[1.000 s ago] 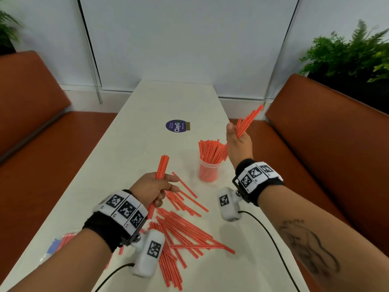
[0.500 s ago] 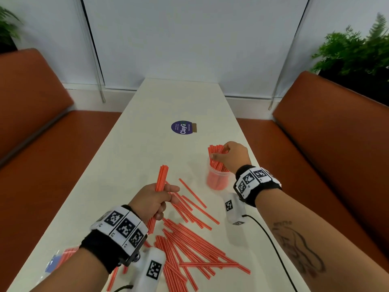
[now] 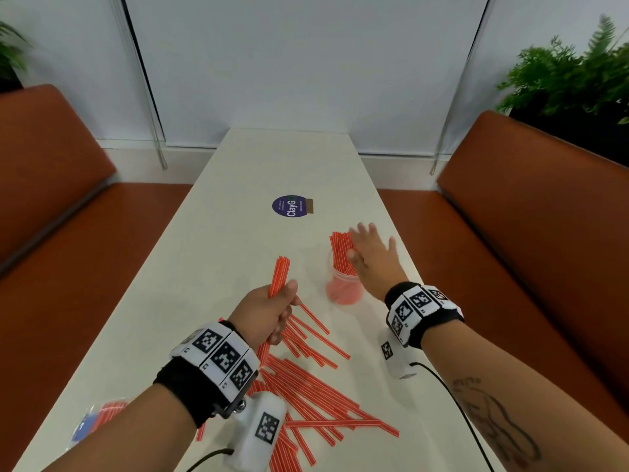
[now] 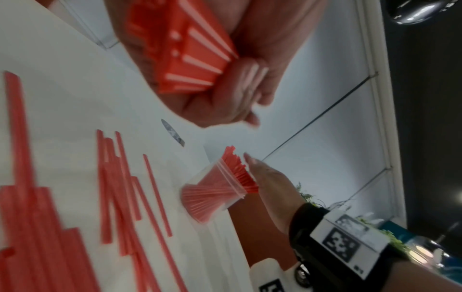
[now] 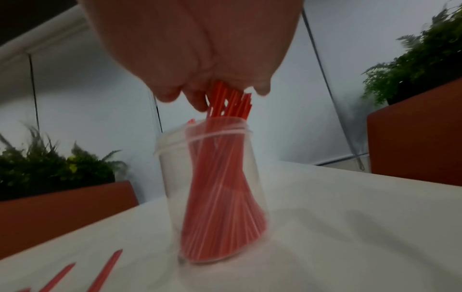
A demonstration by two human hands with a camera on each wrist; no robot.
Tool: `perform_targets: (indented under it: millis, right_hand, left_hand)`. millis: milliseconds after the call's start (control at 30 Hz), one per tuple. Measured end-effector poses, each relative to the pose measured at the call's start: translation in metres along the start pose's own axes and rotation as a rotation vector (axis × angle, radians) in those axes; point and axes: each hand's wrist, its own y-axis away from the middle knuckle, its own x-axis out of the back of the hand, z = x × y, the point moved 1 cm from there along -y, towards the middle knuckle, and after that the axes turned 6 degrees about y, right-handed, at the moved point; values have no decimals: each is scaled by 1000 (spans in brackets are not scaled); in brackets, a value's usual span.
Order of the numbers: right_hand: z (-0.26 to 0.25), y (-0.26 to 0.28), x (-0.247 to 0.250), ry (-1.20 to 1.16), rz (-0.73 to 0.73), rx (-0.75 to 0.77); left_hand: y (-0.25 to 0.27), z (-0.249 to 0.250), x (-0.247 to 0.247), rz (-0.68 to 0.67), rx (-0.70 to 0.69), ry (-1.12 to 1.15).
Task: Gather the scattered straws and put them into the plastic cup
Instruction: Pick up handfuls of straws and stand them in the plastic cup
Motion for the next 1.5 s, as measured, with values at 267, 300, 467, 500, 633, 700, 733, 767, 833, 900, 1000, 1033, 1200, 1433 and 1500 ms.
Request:
perform_targets:
  millis: [267,300,467,500,633,700,733,767,833,900,1000,1033,1200,1433,1500]
  right_hand:
    - [-14,21,63,-590,73,-81]
    - [-21,20,68,-594,-28,-20]
    - [-37,4,78,-541,-28,27]
    - [-35,1,76,-531,-14,14]
    - [-22,-6,54,-578,49,-85]
    - [-16,-5,40,-683,113,-186]
    - [-13,-5,32,-719,147,-238]
    - [-11,-4,23,-736,163,-288]
    - [-11,-2,11,-742,168,-344]
    - [-12,-3,3,-728,160,-344]
    - [-11,-8,5,-625,125,-316]
    - [-9,-10,7,-586,104,-311]
    - [-11,-18,10,-556,-72,-234]
    - [-24,-24,10,-487,-222,-297]
    - [-24,-22,16,-446,-232,-313]
  left_hand:
    - [-39,56,-46,121,-358,25]
    - [-44,64,-55,100,-376,-11]
    - [-69,79,-80,-68,-432,-157]
    - [-73,78,-80,-95,-452,-180]
    - [-97,66,-77,-129,-488,-294]
    - [-112,53,-69,-75,-478,-408]
    - [-117,47,-64,-28,-451,-462]
    - [-122,40,-60,29,-408,-495]
    - [-127,28,-54,51,-304,-482]
    - [-129,16,-52,-10,-211,-434]
    - [-126,6,-54,-37,-184,-378]
    - [-124,3,-54,-22,-185,-343]
    - [-112,-10,-61,96,-246,-210]
    - [-111,-17,-64,167,-219,-206]
    - [-112,-18,-64,168,-228,-221]
